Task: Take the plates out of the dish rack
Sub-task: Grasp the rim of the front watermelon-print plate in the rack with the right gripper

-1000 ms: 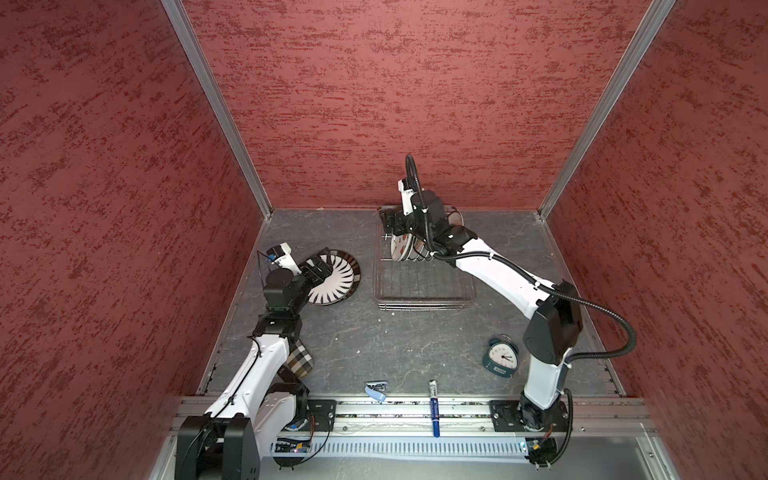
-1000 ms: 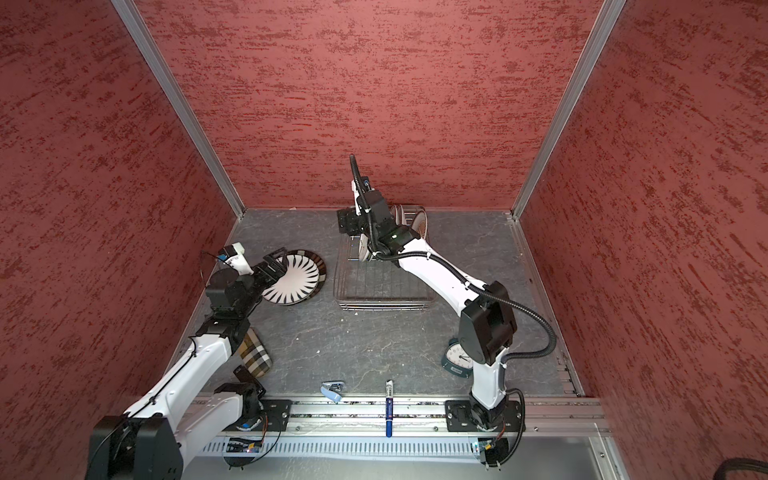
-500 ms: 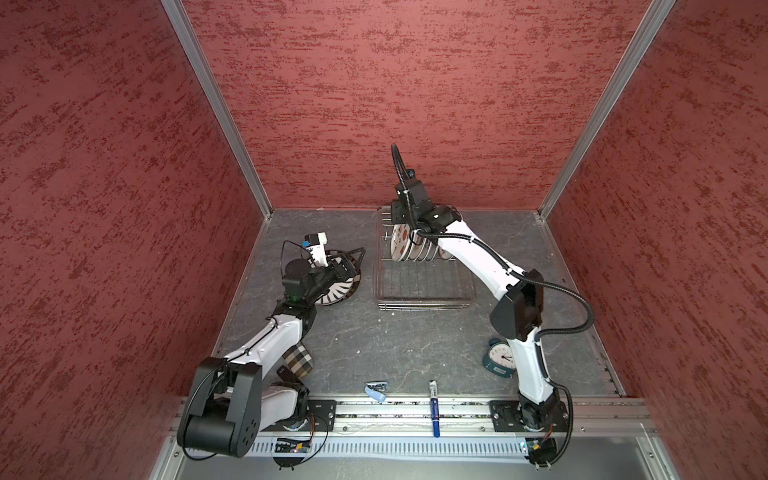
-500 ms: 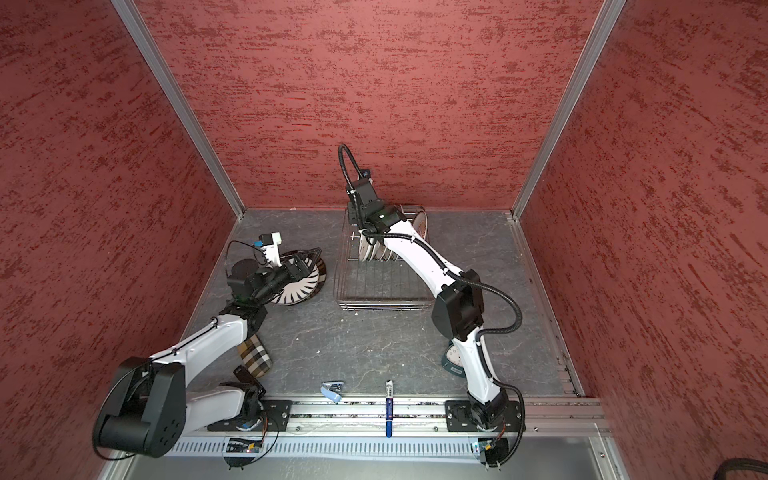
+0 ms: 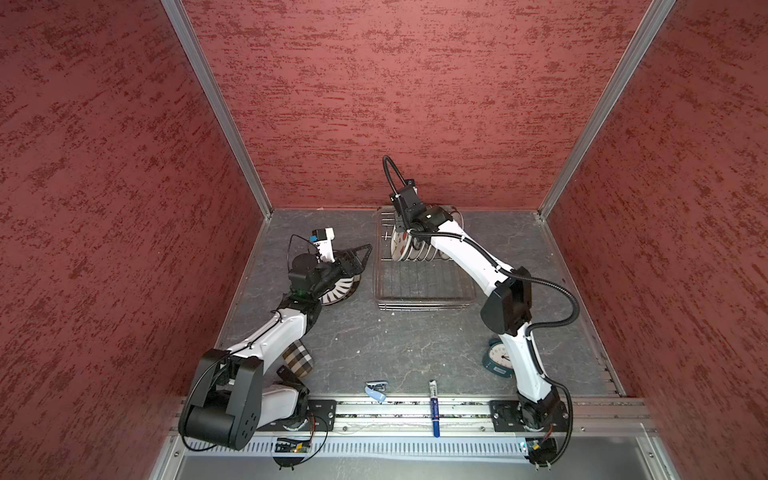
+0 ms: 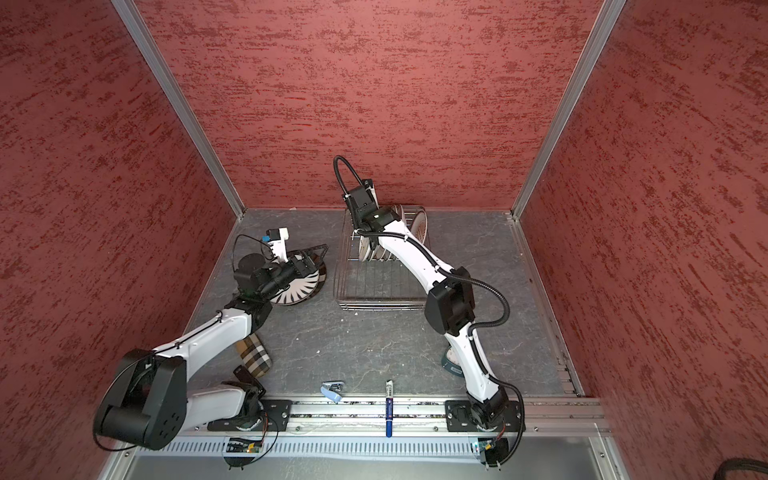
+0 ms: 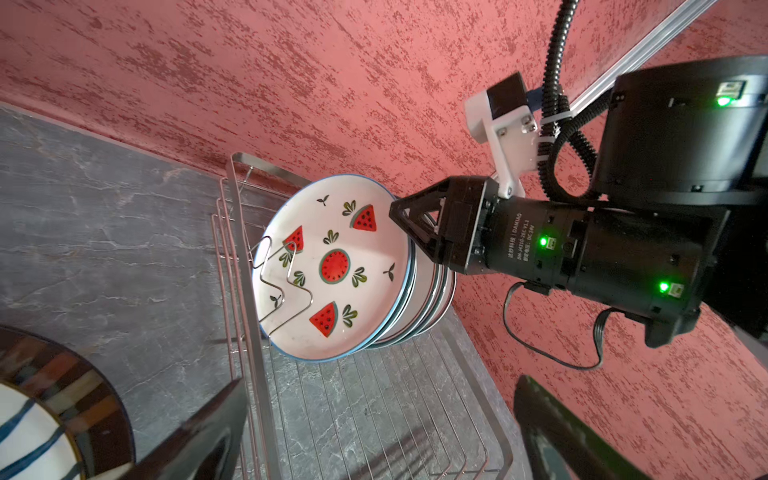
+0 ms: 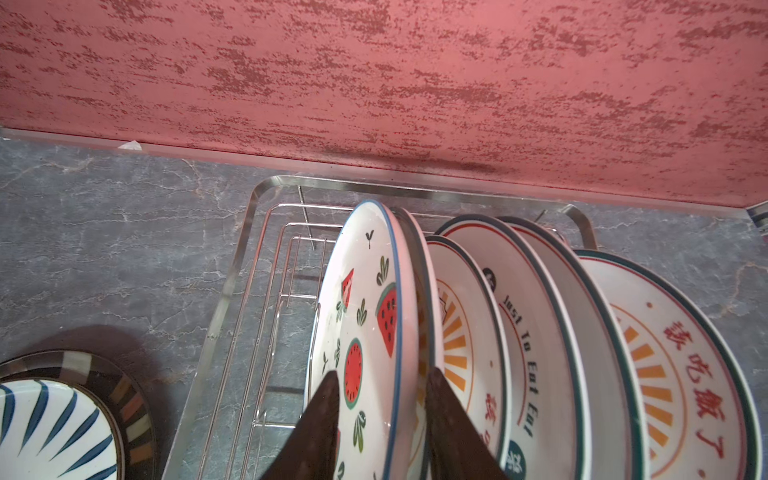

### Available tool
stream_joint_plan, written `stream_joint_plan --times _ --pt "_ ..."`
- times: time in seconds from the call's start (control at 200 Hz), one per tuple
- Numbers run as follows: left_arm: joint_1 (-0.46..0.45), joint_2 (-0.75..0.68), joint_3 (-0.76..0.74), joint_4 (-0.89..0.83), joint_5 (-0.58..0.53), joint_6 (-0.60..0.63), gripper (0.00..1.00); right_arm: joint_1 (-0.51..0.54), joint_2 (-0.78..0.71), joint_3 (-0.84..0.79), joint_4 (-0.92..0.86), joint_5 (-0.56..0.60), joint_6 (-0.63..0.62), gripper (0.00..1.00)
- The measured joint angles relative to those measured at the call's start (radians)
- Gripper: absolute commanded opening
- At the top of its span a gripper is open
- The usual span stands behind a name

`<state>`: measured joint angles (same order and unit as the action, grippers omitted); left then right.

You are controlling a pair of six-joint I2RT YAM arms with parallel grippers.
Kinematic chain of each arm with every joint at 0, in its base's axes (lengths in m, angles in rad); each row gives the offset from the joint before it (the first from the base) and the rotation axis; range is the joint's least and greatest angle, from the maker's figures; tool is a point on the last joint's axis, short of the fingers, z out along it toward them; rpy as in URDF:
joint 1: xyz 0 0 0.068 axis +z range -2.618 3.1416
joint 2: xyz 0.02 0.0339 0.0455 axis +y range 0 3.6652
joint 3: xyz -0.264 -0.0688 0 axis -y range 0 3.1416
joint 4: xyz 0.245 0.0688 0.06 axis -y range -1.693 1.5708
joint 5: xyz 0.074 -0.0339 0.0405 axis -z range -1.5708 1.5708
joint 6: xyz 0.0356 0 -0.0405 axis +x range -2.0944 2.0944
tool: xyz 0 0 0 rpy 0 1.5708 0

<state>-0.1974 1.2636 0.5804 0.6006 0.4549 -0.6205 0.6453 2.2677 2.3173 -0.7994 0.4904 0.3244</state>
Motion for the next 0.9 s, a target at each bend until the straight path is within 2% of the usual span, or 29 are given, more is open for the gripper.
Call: stream_joint_plan --times 0.14,0.561,0.897 --pt "0.000 0.000 -0.003 -0.003 -0.016 0.000 0.99 0.000 0.018 0.013 -0.006 0.002 0.003 0.27" --pt "0.000 0.000 -0.003 -0.041 -0.056 0.000 0.99 -0.001 0.105 0.109 -0.034 0.011 0.010 0.29" --pt "0.000 -0.001 -0.001 -0.073 -0.071 0.003 0.99 0.011 0.149 0.132 -0.018 0.077 0.016 0.25"
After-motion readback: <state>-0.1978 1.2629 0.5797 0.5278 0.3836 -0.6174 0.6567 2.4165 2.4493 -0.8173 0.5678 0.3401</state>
